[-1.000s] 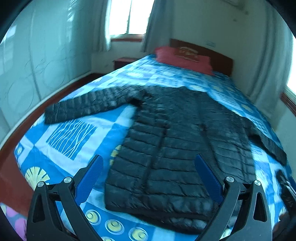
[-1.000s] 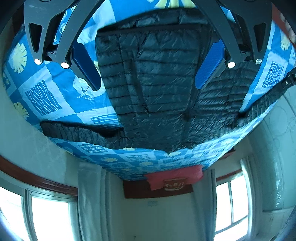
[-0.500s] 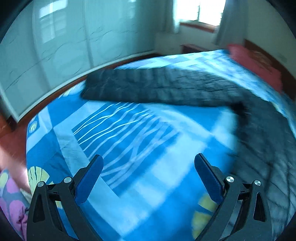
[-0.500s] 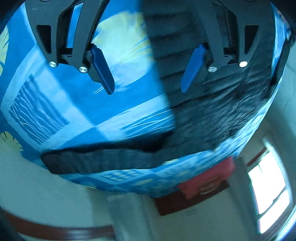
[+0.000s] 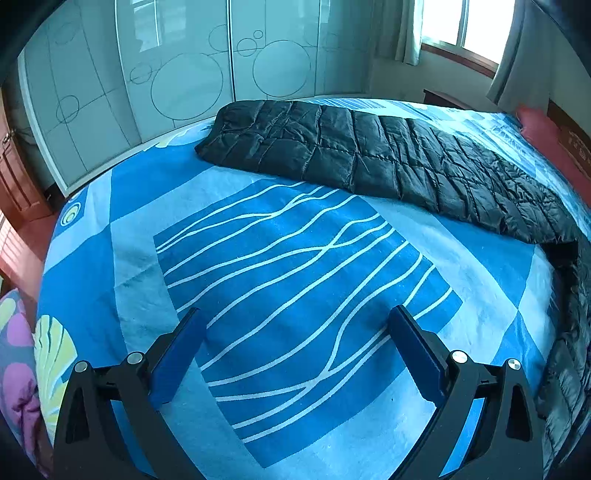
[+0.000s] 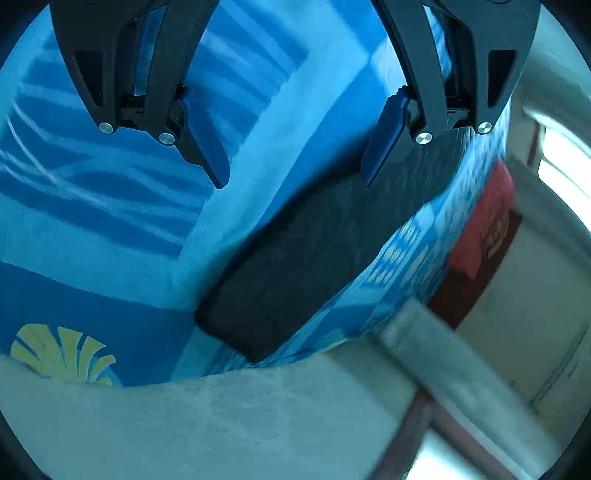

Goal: Fold large clothes
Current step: 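Grasp the cuff of the jacket sleeve with the right gripper, then fold the held sleeve across the jacket back and open the right gripper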

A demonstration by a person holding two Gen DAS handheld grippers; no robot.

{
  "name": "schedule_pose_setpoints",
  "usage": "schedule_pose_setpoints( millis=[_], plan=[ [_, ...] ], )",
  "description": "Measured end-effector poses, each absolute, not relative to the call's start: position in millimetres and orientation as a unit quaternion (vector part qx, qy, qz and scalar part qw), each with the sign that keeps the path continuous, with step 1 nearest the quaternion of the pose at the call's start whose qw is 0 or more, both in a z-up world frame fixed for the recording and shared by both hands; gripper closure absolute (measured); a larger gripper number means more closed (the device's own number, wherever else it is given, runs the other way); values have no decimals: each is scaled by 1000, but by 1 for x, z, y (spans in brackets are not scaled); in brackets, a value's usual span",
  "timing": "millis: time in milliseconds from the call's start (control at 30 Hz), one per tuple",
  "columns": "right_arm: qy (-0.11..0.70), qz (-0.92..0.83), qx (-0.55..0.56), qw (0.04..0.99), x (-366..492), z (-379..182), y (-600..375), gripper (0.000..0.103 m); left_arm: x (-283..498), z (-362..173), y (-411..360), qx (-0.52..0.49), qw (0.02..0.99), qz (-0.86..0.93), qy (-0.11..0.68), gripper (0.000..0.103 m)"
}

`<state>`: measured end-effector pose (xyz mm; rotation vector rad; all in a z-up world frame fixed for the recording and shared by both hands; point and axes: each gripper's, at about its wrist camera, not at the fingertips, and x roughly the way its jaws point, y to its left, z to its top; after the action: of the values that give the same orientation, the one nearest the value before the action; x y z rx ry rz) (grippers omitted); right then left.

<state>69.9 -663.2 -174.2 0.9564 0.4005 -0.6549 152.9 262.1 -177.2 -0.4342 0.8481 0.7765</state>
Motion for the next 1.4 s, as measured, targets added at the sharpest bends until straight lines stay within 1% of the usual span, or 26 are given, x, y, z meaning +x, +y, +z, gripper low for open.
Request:
schedule_pose_setpoints(
  millis=[67,233,367,433,467,500,533,567,600,700,800,900,1067,1233,1400],
  plan=[
    [165,-301,463,817,75,-179,-678,29,151,-178,264,-206,819,363,395,5],
    [148,-310,455,822,97,-180,-703,29,160,-180,257,-193,816,371,399,5],
    [132,-319,449,824,97,-179,-709,30,161,-181,255,-189,815,374,400,4],
    [135,-327,443,824,103,-180,-713,41,162,-182,255,-187,815,375,400,4],
    [138,-329,444,822,105,-183,-716,53,162,-182,255,-186,815,376,400,4],
    [140,-328,449,819,110,-186,-720,70,163,-182,255,-185,814,377,401,4],
    [143,-327,455,816,109,-188,-723,78,163,-182,255,-184,814,378,401,4],
    [144,-327,460,813,109,-189,-725,91,163,-183,255,-183,814,379,401,4],
    [142,-328,456,815,109,-187,-724,93,163,-183,255,-182,814,379,401,4],
    [141,-338,412,834,113,-169,-706,97,164,-184,255,-180,814,381,401,4],
    [140,-338,369,854,124,-147,-682,97,164,-184,255,-179,814,381,401,4],
    [139,-319,317,882,145,-116,-640,98,164,-184,255,-179,814,381,399,4],
    [153,-246,224,930,204,-67,-536,98,163,-185,255,-180,817,381,395,4],
    [182,-165,174,954,266,-49,-427,98,160,-185,255,-181,819,380,391,4],
    [220,-97,138,961,317,-55,-316,98,158,-185,254,-181,821,380,385,4]
  ],
)
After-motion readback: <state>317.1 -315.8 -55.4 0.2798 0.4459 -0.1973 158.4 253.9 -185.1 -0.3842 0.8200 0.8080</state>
